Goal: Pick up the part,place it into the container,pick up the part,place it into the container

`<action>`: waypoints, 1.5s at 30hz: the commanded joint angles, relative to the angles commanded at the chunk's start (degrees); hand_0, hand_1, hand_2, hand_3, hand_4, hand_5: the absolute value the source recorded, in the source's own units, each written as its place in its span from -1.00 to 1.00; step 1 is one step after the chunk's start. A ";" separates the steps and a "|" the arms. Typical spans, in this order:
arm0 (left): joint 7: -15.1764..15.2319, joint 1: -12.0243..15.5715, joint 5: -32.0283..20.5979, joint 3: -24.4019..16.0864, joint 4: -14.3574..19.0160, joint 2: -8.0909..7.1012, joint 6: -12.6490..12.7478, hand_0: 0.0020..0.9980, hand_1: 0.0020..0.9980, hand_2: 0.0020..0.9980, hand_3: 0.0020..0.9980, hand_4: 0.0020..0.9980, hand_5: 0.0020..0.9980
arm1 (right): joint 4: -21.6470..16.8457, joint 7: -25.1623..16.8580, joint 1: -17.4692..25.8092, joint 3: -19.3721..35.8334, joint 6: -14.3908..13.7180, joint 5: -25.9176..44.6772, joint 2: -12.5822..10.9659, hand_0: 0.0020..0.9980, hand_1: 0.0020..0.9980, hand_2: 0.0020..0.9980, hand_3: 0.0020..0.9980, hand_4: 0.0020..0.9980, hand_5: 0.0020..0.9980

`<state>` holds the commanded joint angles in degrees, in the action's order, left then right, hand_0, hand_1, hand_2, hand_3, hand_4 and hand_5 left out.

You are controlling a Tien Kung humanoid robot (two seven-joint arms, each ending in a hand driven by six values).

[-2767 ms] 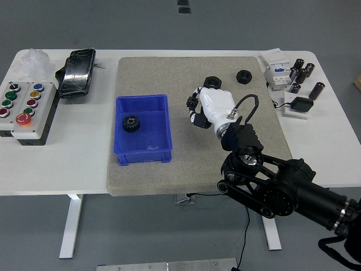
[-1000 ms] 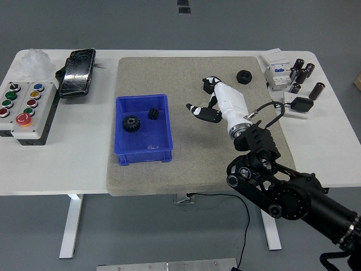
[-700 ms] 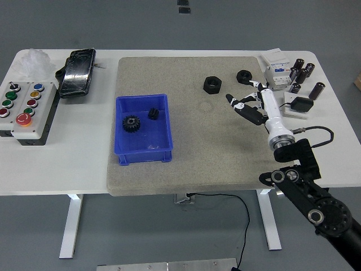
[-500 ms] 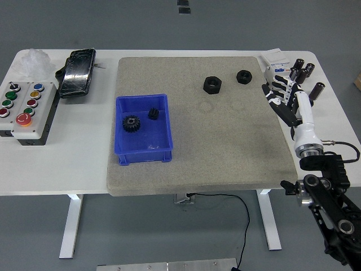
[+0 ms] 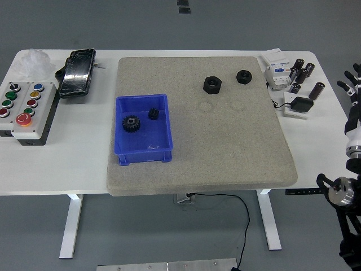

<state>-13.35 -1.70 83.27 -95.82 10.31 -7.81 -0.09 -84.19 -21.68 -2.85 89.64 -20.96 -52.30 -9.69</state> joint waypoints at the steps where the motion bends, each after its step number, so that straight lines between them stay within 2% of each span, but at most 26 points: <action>1: -0.05 0.12 0.06 -0.09 0.00 -0.03 0.02 0.23 0.09 0.11 0.23 0.21 -0.30 | 0.00 -0.06 0.02 0.16 -0.03 0.12 -0.01 0.27 0.42 0.49 0.47 0.79 0.19; 11: -0.05 1.31 -0.46 -0.17 0.00 0.42 0.08 0.23 0.09 0.11 0.23 0.22 -0.30 | 0.28 -0.25 0.56 0.37 -0.03 0.23 0.17 0.27 0.42 0.49 0.46 0.79 0.20; 23: 0.43 0.97 -1.48 0.01 0.00 0.35 0.22 0.23 0.09 0.11 0.23 0.22 -0.30 | 1.76 -0.01 -0.23 -1.02 0.26 0.22 0.50 0.28 0.41 0.48 0.45 0.76 0.24; 39: 0.71 0.77 -2.20 0.13 0.00 0.82 0.32 0.23 0.09 0.11 0.23 0.22 -0.30 | 6.14 -0.76 -1.35 -9.17 2.53 4.20 1.29 0.27 0.38 0.40 0.38 0.76 0.25; 45: 0.71 0.58 -2.16 0.06 0.00 0.99 0.32 0.23 0.09 0.11 0.23 0.22 -0.30 | 7.79 -1.63 -2.09 -14.35 3.44 7.14 1.28 0.26 0.38 0.39 0.38 0.77 0.26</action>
<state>-12.64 -1.11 81.11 -95.76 10.31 -6.82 0.24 -76.40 -23.32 -4.94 75.28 -17.52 -45.16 -8.41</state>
